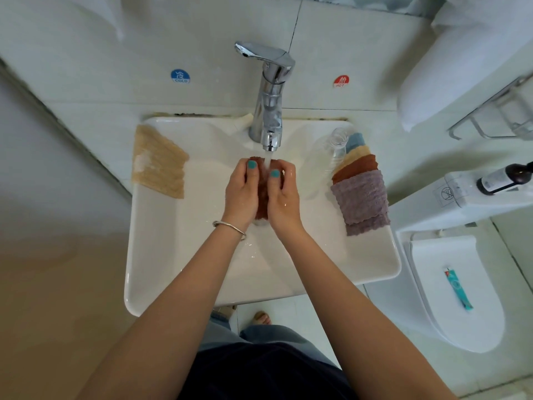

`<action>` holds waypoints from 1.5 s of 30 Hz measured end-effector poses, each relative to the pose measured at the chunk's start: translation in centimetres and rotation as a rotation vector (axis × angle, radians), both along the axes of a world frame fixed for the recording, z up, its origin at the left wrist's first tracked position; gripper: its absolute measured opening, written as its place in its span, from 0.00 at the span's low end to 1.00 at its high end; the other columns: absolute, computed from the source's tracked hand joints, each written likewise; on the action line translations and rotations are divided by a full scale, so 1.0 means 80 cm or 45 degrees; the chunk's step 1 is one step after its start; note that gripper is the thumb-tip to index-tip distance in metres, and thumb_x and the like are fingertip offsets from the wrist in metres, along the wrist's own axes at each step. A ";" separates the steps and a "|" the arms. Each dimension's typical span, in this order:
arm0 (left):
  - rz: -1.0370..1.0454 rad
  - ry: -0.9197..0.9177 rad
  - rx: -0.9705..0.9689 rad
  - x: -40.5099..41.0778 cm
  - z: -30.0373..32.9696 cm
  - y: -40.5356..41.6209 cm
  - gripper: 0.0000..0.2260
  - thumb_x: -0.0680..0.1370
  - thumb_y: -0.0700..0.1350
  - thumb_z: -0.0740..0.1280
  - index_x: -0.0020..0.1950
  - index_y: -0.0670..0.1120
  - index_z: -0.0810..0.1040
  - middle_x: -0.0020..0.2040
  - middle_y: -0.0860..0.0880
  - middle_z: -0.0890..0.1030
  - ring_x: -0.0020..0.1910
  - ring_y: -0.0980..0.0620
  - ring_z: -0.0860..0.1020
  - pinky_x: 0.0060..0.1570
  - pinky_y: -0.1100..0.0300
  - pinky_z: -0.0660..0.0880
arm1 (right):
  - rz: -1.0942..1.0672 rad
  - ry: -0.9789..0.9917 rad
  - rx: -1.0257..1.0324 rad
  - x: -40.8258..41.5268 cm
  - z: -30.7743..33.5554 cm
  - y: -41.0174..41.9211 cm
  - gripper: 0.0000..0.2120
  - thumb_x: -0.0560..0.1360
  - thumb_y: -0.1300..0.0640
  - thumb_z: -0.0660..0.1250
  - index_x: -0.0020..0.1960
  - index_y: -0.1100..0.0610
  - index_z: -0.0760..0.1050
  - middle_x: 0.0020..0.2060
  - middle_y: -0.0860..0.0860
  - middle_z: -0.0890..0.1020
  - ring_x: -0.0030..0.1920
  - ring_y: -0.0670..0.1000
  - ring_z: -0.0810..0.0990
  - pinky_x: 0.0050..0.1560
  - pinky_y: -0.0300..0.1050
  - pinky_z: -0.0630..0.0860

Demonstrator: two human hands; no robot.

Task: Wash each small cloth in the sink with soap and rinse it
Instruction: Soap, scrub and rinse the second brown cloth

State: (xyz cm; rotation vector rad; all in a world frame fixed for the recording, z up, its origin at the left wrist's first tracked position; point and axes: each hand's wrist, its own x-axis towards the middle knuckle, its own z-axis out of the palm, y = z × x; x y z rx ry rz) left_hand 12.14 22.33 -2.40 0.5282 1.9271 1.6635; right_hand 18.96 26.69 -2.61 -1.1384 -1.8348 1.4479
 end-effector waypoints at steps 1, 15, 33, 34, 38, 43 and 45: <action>0.022 0.013 -0.003 0.003 0.000 0.004 0.11 0.84 0.48 0.54 0.42 0.54 0.69 0.39 0.53 0.76 0.38 0.58 0.75 0.38 0.69 0.70 | -0.027 0.020 -0.011 -0.001 0.000 0.001 0.07 0.83 0.50 0.56 0.60 0.46 0.67 0.44 0.39 0.77 0.43 0.38 0.77 0.48 0.41 0.74; 0.382 -0.145 0.065 0.011 -0.004 0.027 0.18 0.81 0.52 0.63 0.32 0.48 0.69 0.26 0.56 0.73 0.28 0.59 0.69 0.34 0.66 0.67 | -0.120 -0.070 -0.112 -0.028 0.009 0.003 0.17 0.81 0.50 0.60 0.35 0.54 0.67 0.29 0.46 0.74 0.29 0.42 0.72 0.34 0.38 0.68; 0.150 -0.386 0.037 0.026 0.000 0.005 0.12 0.79 0.57 0.64 0.46 0.49 0.77 0.39 0.57 0.80 0.34 0.67 0.78 0.35 0.72 0.72 | -0.026 0.013 -0.206 -0.010 0.018 -0.007 0.07 0.83 0.47 0.55 0.48 0.46 0.67 0.56 0.50 0.68 0.57 0.50 0.75 0.61 0.54 0.76; 0.164 -0.390 0.032 0.026 0.000 0.003 0.13 0.79 0.57 0.64 0.45 0.48 0.77 0.37 0.56 0.81 0.33 0.66 0.78 0.33 0.72 0.72 | 0.002 0.002 -0.213 -0.011 0.017 -0.007 0.04 0.83 0.46 0.54 0.53 0.44 0.66 0.59 0.50 0.66 0.59 0.50 0.74 0.63 0.55 0.75; 0.229 -0.407 0.039 0.023 0.009 0.004 0.15 0.80 0.56 0.62 0.46 0.46 0.79 0.37 0.54 0.82 0.33 0.62 0.79 0.35 0.68 0.75 | 0.037 0.145 -0.375 -0.001 0.014 -0.007 0.12 0.82 0.47 0.56 0.65 0.41 0.60 0.64 0.51 0.71 0.58 0.48 0.77 0.55 0.48 0.79; 0.335 -0.441 0.177 0.022 0.015 0.012 0.18 0.83 0.57 0.56 0.55 0.45 0.78 0.44 0.53 0.83 0.41 0.60 0.82 0.44 0.67 0.76 | -0.059 0.199 -0.557 0.005 -0.001 -0.023 0.16 0.80 0.45 0.62 0.65 0.47 0.66 0.61 0.46 0.77 0.60 0.44 0.78 0.63 0.48 0.76; 0.344 -0.480 0.211 0.023 0.012 0.011 0.14 0.83 0.54 0.58 0.58 0.46 0.75 0.47 0.52 0.82 0.44 0.58 0.81 0.44 0.67 0.75 | -0.104 0.160 -0.482 0.002 0.000 -0.023 0.16 0.81 0.46 0.60 0.65 0.51 0.68 0.60 0.46 0.78 0.58 0.44 0.78 0.63 0.46 0.76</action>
